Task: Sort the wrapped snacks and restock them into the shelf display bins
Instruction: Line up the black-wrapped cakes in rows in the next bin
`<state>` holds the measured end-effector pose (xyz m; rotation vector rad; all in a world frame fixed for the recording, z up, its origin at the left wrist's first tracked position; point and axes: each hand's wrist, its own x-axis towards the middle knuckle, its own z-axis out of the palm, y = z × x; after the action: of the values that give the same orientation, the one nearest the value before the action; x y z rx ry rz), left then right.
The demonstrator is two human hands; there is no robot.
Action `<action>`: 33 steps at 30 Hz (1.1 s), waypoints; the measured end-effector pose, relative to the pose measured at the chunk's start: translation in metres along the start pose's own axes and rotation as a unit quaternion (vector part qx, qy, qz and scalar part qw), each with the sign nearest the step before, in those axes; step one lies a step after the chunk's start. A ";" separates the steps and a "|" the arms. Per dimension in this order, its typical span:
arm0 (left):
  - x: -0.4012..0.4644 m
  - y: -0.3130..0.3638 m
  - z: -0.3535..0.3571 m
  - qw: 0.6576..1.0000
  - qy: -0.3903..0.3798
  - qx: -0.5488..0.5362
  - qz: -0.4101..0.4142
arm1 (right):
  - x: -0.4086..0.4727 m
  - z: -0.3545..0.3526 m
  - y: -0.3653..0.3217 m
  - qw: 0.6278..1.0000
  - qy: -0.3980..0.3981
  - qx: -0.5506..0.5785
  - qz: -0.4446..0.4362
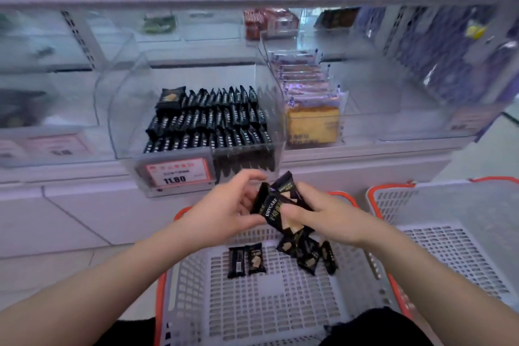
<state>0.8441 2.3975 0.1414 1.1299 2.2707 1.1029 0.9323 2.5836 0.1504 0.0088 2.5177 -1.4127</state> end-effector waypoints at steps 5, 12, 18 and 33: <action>0.004 0.019 -0.040 0.980 0.133 -0.148 -0.001 | 0.004 -0.014 -0.044 0.998 0.000 0.065 -0.022; 0.016 0.020 -0.106 0.963 0.267 -0.023 0.027 | 0.052 -0.035 -0.092 0.976 0.159 0.139 -0.047; 0.069 -0.009 -0.167 0.927 0.158 0.336 -0.058 | 0.124 -0.042 -0.117 0.977 0.202 0.070 0.024; 0.158 -0.058 -0.199 0.827 -0.065 0.462 -0.313 | 0.249 -0.032 -0.110 0.960 0.211 -0.170 0.070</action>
<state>0.5967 2.4053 0.2226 0.5504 2.7725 -0.3824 0.6700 2.5234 0.2030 0.4613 3.0025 -0.9888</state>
